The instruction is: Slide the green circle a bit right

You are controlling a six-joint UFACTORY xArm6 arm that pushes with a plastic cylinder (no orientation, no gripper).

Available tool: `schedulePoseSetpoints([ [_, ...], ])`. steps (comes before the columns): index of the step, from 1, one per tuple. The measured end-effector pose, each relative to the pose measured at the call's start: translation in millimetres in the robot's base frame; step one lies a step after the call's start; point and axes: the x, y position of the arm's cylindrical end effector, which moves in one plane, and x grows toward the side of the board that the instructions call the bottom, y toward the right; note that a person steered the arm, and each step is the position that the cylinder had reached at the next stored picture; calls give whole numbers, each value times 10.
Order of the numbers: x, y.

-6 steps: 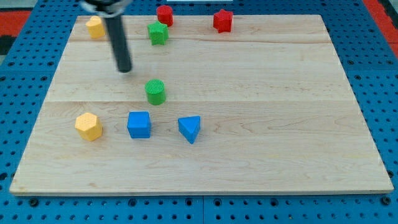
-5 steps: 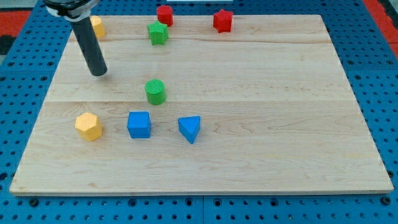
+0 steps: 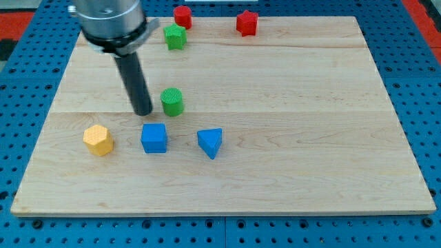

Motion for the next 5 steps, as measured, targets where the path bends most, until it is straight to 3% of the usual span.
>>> schedulePoseSetpoints([
  [4,-22,480],
  [5,-44,867],
])
